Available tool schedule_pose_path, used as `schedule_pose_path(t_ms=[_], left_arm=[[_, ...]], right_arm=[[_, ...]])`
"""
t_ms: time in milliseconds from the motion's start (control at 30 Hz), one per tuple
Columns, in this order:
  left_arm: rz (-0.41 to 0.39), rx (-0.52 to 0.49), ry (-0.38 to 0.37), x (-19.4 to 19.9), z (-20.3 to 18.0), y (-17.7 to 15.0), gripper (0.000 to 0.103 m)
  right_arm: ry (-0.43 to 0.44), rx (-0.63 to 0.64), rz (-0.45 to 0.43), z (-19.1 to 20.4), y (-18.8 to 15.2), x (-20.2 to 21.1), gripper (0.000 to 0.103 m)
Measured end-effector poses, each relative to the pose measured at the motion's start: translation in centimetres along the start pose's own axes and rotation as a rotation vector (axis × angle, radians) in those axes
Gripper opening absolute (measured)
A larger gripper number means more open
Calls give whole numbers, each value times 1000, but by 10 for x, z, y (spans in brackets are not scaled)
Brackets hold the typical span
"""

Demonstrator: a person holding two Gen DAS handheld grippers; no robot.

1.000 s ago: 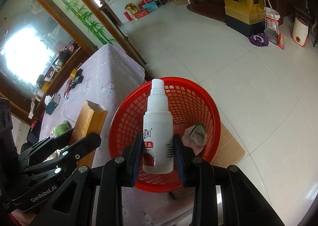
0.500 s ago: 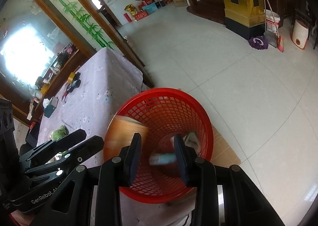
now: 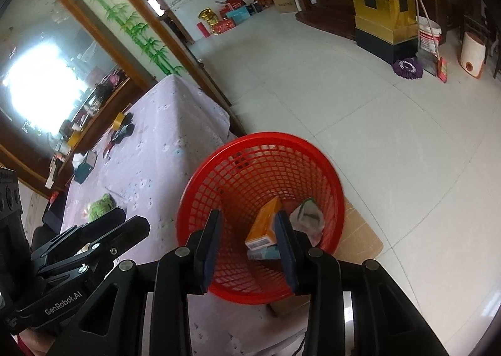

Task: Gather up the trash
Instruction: 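Open the right tool to drop the spray bottle while the left tool drops the orange box, then move both open tools away from the basket back toward the table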

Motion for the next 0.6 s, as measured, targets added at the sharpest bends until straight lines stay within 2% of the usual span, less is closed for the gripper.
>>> schedule_pose_path(t_ms=[167, 400, 600], left_arm=[[-26, -17, 29, 19, 14, -13, 59], [-28, -30, 33, 40, 32, -34, 59], [-29, -24, 23, 52, 46, -46, 59]], right_arm=[[4, 39, -4, 21, -9, 2, 39], [-10, 82, -43, 45, -20, 16, 39], [-100, 116, -113, 56, -26, 31, 39]])
Point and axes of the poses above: each gripper's, at about its wrist camera, not at the fingertips, and x roughly against the way its jaws point, z to its left, y to its top, the point moved 10 cm from there along -x, roughly the way its jaws point, and after that the axes turned 7 degrees about -y, right-handed, at the moved point
